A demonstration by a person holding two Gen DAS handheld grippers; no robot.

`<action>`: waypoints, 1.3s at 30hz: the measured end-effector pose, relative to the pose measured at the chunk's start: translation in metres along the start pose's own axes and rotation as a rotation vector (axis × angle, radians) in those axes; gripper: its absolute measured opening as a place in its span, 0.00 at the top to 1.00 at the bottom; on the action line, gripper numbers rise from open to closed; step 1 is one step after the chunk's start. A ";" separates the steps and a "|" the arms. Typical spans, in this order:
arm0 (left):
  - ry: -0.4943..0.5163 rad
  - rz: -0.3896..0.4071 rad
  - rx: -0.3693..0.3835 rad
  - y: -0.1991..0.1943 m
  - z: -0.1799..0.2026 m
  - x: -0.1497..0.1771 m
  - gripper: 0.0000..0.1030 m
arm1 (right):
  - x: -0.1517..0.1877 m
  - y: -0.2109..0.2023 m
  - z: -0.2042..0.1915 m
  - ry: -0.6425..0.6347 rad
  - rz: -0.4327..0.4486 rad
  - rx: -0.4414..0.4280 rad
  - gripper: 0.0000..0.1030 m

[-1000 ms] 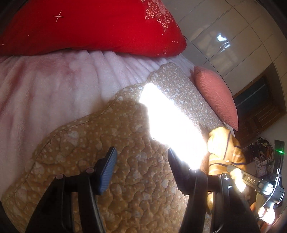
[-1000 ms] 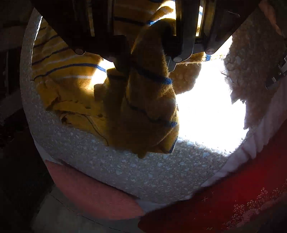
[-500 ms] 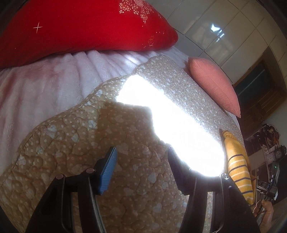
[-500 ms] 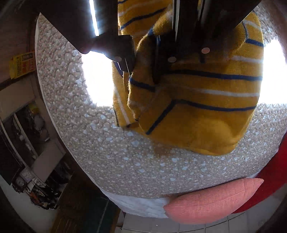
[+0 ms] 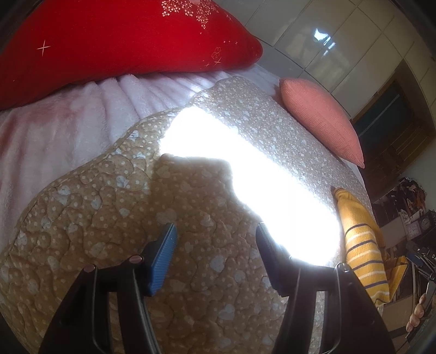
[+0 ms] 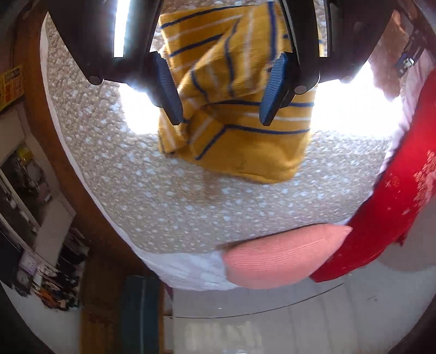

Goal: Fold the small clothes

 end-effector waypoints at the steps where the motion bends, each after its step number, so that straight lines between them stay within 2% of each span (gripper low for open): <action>1: 0.008 -0.003 0.001 0.000 0.001 0.001 0.43 | 0.005 0.003 -0.013 -0.043 -0.009 -0.018 0.42; 4: 0.026 -0.005 0.006 -0.001 0.005 0.004 0.43 | 0.029 0.011 -0.037 -0.176 -0.047 0.002 0.43; 6: 0.023 -0.005 0.012 -0.002 0.004 0.003 0.43 | 0.053 0.020 -0.030 -0.214 -0.094 0.055 0.47; 7: 0.019 -0.004 0.014 -0.002 0.003 0.002 0.42 | 0.066 0.025 -0.018 -0.202 -0.122 0.079 0.52; 9: 0.010 -0.004 0.014 -0.004 0.000 0.001 0.40 | 0.092 0.037 0.014 -0.127 -0.182 0.097 0.53; 12: 0.001 0.003 0.003 -0.006 -0.002 0.000 0.40 | 0.112 0.041 0.052 0.071 -0.207 0.010 0.50; 14: 0.010 0.006 -0.010 -0.005 -0.002 0.002 0.39 | 0.109 0.036 0.060 0.141 -0.211 -0.024 0.48; 16: 0.027 0.010 -0.028 -0.005 0.001 0.004 0.39 | 0.100 0.025 0.057 0.115 -0.184 0.000 0.47; 20: 0.055 0.028 -0.042 -0.008 0.010 0.006 0.39 | 0.066 -0.009 0.038 0.000 -0.016 0.091 0.44; 22: 0.069 0.033 -0.034 -0.009 0.016 0.007 0.39 | 0.047 -0.017 0.030 -0.016 0.067 0.137 0.34; 25: 0.104 0.038 -0.032 -0.009 0.026 0.010 0.38 | 0.018 -0.009 0.016 -0.009 0.111 0.141 0.32; 26: 0.114 0.038 -0.032 -0.009 0.028 0.011 0.38 | 0.011 0.000 0.010 -0.004 0.099 0.110 0.32; 29: 0.132 0.031 -0.025 -0.008 0.033 0.014 0.38 | -0.001 0.044 -0.005 0.044 -0.022 0.008 0.32; 31: 0.133 0.024 -0.018 -0.006 0.036 0.015 0.37 | 0.001 0.075 -0.008 0.087 -0.069 -0.003 0.32; 33: 0.130 0.020 -0.002 -0.006 0.038 0.014 0.37 | 0.006 0.110 -0.006 0.099 -0.132 0.021 0.32; 35: 0.131 0.024 0.008 -0.007 0.041 0.013 0.37 | 0.021 0.145 0.000 0.098 -0.246 0.042 0.24; 37: 0.130 0.031 0.014 -0.008 0.043 0.011 0.35 | 0.022 0.148 0.001 0.095 -0.251 0.044 0.21; 39: 0.138 0.037 0.019 -0.009 0.047 0.013 0.34 | 0.017 0.132 -0.002 0.112 -0.234 0.021 0.21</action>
Point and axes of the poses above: each gripper's, at about its wrist camera, not at the fingertips, and y roughly the way its jaws point, z to its right, x to its underside, the point moved 3 cm from there along y, roughly the way its jaws point, and after that the axes turned 10 degrees about z, right-handed, at the moved point
